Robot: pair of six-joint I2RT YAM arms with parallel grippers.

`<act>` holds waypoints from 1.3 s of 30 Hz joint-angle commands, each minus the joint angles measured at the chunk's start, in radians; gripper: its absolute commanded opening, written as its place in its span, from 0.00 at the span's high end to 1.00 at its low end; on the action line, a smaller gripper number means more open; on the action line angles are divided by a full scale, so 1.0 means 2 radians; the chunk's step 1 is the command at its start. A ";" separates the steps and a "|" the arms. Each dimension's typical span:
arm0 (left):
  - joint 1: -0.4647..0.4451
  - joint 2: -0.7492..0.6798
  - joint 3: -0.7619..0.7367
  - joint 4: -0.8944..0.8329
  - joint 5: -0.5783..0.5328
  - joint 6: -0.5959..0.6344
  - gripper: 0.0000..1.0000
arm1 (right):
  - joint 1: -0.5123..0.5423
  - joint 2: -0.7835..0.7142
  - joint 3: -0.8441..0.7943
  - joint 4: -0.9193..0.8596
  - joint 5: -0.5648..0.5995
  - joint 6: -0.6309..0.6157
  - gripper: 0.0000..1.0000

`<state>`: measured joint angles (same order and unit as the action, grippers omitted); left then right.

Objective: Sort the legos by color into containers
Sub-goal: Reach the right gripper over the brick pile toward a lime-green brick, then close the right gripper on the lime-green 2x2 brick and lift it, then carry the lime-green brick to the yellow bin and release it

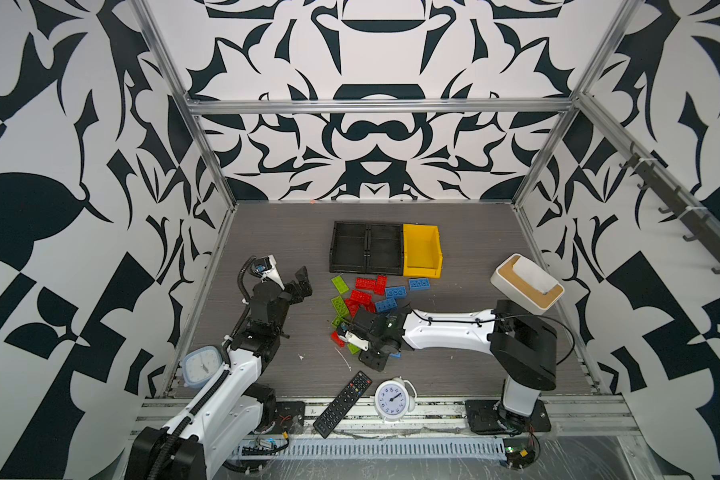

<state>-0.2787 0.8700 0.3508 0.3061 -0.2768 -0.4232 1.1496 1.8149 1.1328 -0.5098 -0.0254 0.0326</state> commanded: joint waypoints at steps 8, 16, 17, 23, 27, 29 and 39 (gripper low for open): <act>0.002 -0.011 -0.007 -0.009 -0.011 -0.005 0.01 | 0.002 -0.013 0.012 -0.011 0.025 0.004 0.72; 0.002 -0.009 -0.006 -0.005 -0.004 -0.002 0.01 | 0.002 -0.072 0.002 -0.002 0.012 0.009 0.79; 0.002 -0.008 -0.007 -0.004 -0.002 -0.002 0.01 | 0.001 -0.081 0.002 -0.001 0.016 0.010 0.79; 0.002 0.000 -0.002 -0.003 0.008 -0.002 0.01 | -0.026 -0.117 0.020 0.012 0.026 0.017 0.83; 0.002 -0.002 -0.003 -0.004 0.008 -0.002 0.01 | -0.083 -0.136 0.028 0.035 0.027 0.020 0.84; 0.002 -0.001 -0.004 -0.003 0.009 -0.002 0.01 | -0.117 -0.145 0.032 0.049 0.033 0.016 0.84; 0.002 0.015 0.001 0.000 0.021 -0.003 0.01 | -0.283 -0.121 0.011 0.174 0.021 -0.007 0.87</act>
<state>-0.2787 0.8936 0.3508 0.3058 -0.2455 -0.4221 0.6155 1.5604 1.1561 -0.2733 0.0231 0.0410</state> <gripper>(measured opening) 0.994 0.345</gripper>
